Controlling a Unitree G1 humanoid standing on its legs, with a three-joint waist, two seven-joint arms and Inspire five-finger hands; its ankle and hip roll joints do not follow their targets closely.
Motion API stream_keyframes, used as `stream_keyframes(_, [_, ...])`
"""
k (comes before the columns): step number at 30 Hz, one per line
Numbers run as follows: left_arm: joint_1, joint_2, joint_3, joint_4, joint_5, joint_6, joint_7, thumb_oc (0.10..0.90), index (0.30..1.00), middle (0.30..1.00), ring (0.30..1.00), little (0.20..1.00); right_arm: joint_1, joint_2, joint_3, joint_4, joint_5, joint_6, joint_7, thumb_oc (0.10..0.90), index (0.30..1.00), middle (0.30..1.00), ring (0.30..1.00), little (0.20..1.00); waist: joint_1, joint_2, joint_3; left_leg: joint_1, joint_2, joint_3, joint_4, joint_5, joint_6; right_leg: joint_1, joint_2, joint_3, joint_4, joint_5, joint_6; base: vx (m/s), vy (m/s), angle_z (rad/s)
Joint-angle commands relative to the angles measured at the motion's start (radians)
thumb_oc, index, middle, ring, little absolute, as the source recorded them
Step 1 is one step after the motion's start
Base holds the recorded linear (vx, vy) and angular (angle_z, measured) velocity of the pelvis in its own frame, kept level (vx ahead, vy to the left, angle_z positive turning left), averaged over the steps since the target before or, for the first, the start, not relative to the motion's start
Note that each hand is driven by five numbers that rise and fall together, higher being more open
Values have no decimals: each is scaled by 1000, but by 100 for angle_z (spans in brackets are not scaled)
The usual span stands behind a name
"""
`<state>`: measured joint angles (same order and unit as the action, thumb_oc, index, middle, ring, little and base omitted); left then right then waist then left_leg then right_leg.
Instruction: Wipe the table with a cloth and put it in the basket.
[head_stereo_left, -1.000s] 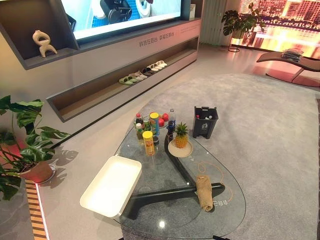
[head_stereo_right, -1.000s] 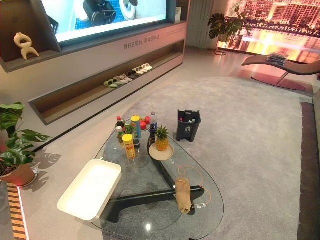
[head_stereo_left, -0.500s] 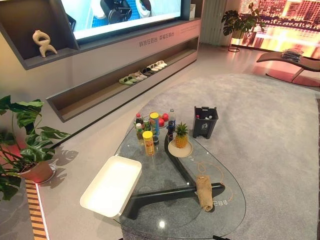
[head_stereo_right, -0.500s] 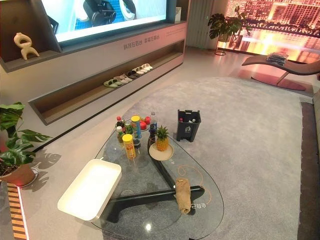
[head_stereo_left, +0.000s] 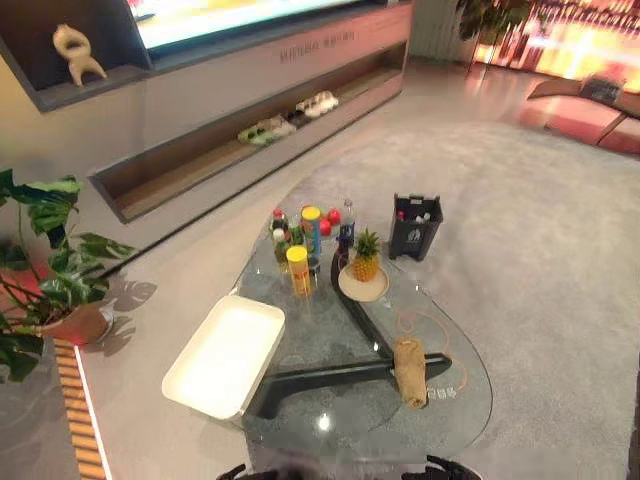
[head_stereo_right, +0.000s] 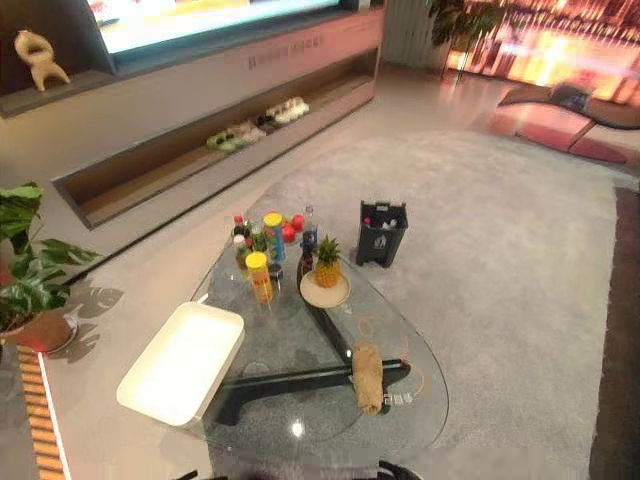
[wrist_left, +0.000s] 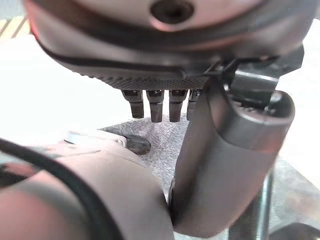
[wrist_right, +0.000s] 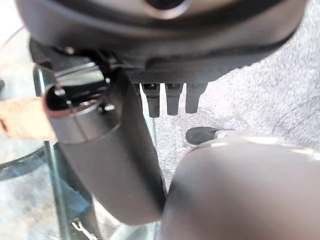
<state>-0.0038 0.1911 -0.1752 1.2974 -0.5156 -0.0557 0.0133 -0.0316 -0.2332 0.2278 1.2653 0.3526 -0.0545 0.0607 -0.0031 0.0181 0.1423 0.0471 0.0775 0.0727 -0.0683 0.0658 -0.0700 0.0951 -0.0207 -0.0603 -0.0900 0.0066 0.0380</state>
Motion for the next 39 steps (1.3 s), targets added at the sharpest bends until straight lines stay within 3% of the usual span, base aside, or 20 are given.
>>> stream_keyframes(1, [-53, -27, -45, 18, 14, -13, 20, 800, 900, 900, 900, 900, -56, 18, 53, -23, -9, -48, -43, 800, 900, 900, 900, 900, -7, -49, 41, -16, -97, -12, 96, -112, 66, -57, -11, -27, 43, 22, 15, -44, -4, -3])
stream_keyframes(8, [-102, -18, -84, -38, -26, -46, 29, 800, 900, 900, 900, 900, -116, -11, 81, -152, 49, -123, -153, 800, 900, 900, 900, 900, -15, -47, 148, -124, -110, -14, 153, -98, 66, -155, -8, -33, 106, 18, 5, -113, -11, 4])
stream_keyframes(18, [-125, 1, -151, -187, -66, -73, 49, 800, 900, 900, 900, 900, -159, -58, 75, -457, 42, -179, -451, 800, 900, 900, 900, 900, -31, -27, 266, -262, -125, -13, 201, -72, 70, -312, -10, -40, 191, 26, 0, -66, 13, 2])
stream_keyframes(25, [-128, 24, -186, -302, -75, -64, 87, 800, 900, 900, 900, 900, -211, -111, 68, -683, 2, -150, -630, 800, 900, 900, 900, 900, -33, -20, 344, -361, -137, -13, 262, -71, 64, -404, -13, -47, 239, 28, -6, -37, 9, 1])
stream_keyframes(30, [-138, 31, -207, -338, -83, -74, 114, 800, 900, 900, 900, 900, -247, -124, 52, -756, -36, -144, -719, 800, 900, 900, 900, 900, -37, -15, 378, -415, -135, -3, 290, -70, 64, -458, -12, -50, 263, 29, -9, 0, 0, 0])
stream_keyframes(39, [-145, 32, -239, -359, -91, -100, 146, 800, 900, 900, 900, 900, -322, -137, 38, -864, -111, -128, -922, 800, 900, 900, 900, 900, -42, -10, 378, -570, -140, 8, 387, -87, 65, -603, -23, -61, 333, 24, -14, 0, 0, 0])
